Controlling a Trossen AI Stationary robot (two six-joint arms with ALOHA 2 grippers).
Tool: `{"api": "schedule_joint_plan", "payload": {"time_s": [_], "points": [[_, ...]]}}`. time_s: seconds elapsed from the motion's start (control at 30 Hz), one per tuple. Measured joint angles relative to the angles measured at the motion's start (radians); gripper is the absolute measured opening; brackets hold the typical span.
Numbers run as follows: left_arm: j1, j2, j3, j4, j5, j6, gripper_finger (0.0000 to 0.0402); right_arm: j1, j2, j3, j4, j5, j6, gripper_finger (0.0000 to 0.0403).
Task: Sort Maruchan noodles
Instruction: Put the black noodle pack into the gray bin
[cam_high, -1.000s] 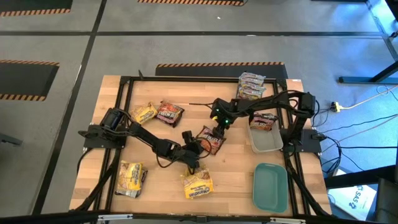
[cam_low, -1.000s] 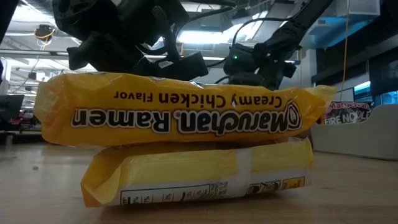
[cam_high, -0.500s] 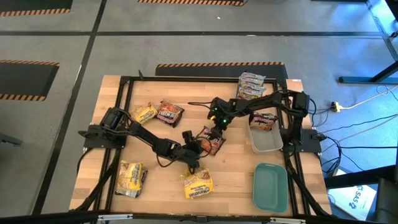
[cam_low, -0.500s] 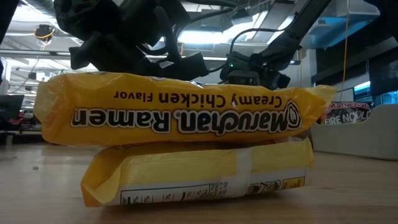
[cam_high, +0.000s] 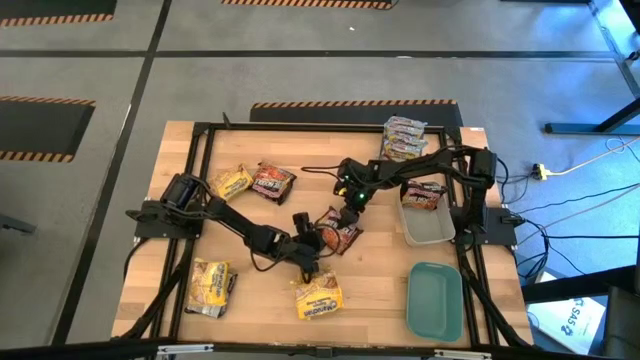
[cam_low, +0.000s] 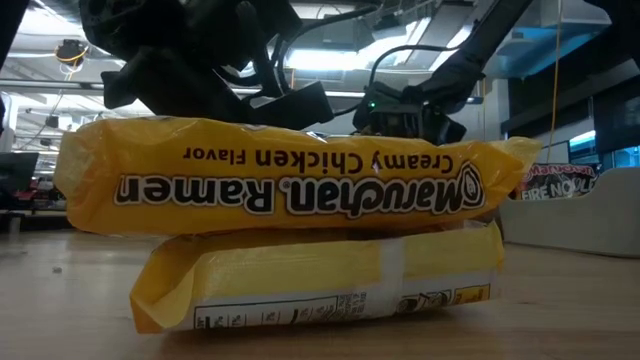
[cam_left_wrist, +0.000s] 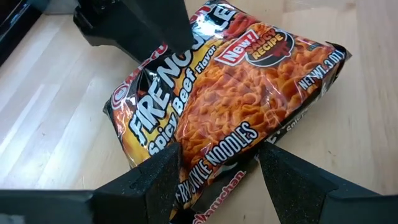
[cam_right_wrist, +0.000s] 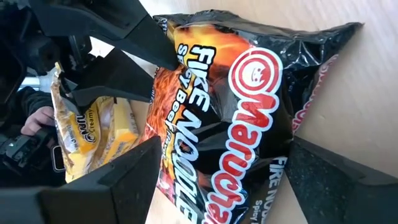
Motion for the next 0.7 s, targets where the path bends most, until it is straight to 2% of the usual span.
{"api": "schedule_joint_plan", "payload": {"time_s": [0.37, 0.5, 0.7], "points": [[-0.012, 0.001, 0.002, -0.002, -0.026, 0.030, 0.0215, 0.002, -0.007, 0.017, -0.001, 0.008, 0.001, 0.0308], [-0.021, -0.005, 0.003, 0.005, -0.039, 0.086, 0.0215, 0.002, -0.019, 0.022, 0.010, 0.030, -0.014, 0.0308], [-0.016, -0.065, 0.007, -0.047, -0.096, 0.132, 0.0215, -0.027, -0.050, 0.026, 0.002, 0.028, -0.029, 0.0308]]}}
